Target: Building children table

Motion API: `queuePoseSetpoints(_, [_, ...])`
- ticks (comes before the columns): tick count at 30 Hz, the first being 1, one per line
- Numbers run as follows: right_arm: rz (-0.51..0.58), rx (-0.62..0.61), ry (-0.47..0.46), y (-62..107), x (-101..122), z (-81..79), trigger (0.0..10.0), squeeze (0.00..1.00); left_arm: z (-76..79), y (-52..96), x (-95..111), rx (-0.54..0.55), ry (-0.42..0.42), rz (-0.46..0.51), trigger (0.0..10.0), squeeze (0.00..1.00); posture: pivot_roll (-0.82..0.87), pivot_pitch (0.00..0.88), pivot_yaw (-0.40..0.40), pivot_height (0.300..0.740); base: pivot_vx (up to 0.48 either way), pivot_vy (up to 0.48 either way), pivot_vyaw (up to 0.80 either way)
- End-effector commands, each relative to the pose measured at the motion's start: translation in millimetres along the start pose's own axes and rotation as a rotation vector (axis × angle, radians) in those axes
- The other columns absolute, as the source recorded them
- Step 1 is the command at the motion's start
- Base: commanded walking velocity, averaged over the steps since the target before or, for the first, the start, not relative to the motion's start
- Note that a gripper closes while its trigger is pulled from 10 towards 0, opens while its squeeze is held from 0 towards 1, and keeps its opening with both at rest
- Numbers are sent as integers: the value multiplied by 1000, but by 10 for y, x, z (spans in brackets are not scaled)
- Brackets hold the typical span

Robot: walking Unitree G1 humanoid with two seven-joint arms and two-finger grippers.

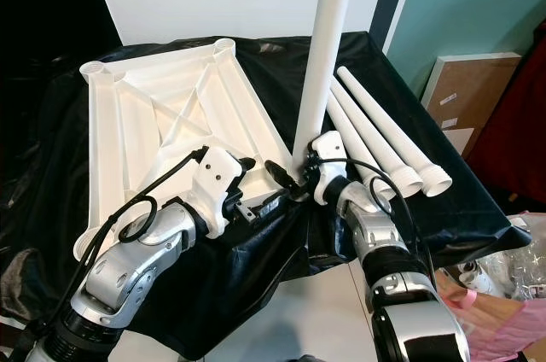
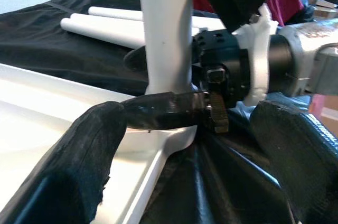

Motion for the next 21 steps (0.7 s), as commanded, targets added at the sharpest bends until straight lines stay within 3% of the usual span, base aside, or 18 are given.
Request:
queuePoseSetpoints(1, [-21,20,3,-8,-51,-38,10000,0,48,8,-30,-46,-1,-18,10000,0,54,39,-51,740,0,0,0])
queuePoseSetpoints(2, [-23,21,4,-18,-53,-34,8706,0,43,16,-30,-47,0,-19,10000,0,56,39,-54,740,0,0,0])
queuePoseSetpoints(3, [-22,23,7,-26,-53,-33,2902,0,35,26,-37,-46,-2,-21,10000,0,56,35,-56,740,0,0,0])
queuePoseSetpoints(4, [-20,25,9,-31,-53,-32,2902,0,30,33,-40,-45,-2,-22,10000,0,56,35,-56,740,0,0,0])
queuePoseSetpoints(5, [-24,19,10,-29,-65,-26,0,0,25,40,-51,-43,-2,-24,10000,0,55,32,-57,740,0,0,0])
queuePoseSetpoints(14, [-48,-6,-25,13,-180,-30,0,0,30,56,-86,-37,4,-31,10000,0,56,18,-61,740,0,0,0])
queuePoseSetpoints(15, [-52,-20,-35,23,-203,-30,3373,0,29,65,-95,-36,4,-32,10000,0,56,13,-59,740,0,0,0])
queuePoseSetpoints(18, [-54,-29,-41,30,-218,-31,3373,0,28,71,-100,-36,4,-33,10000,0,56,13,-59,740,0,0,0])
queuePoseSetpoints(19, [-61,-56,-54,39,-245,-28,10000,0,14,76,-108,-32,4,-36,10000,0,53,3,-56,740,0,0,0])
queuePoseSetpoints(21, [-68,-83,-67,46,-267,-24,10000,0,1,82,-114,-29,3,-39,10000,0,52,0,-58,740,0,0,0])
Point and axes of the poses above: a point about 5 cm out from each wrist's last joint towards the gripper, its own y axis pointing back from the gripper into the wrist, its own x axis along the axis of the wrist's last joint, z = x × y, the point moved 2 cm from there along -y, pointing out of the wrist towards the gripper, and after that the axes turned 4 degrees about y, right-handed, at the moved point
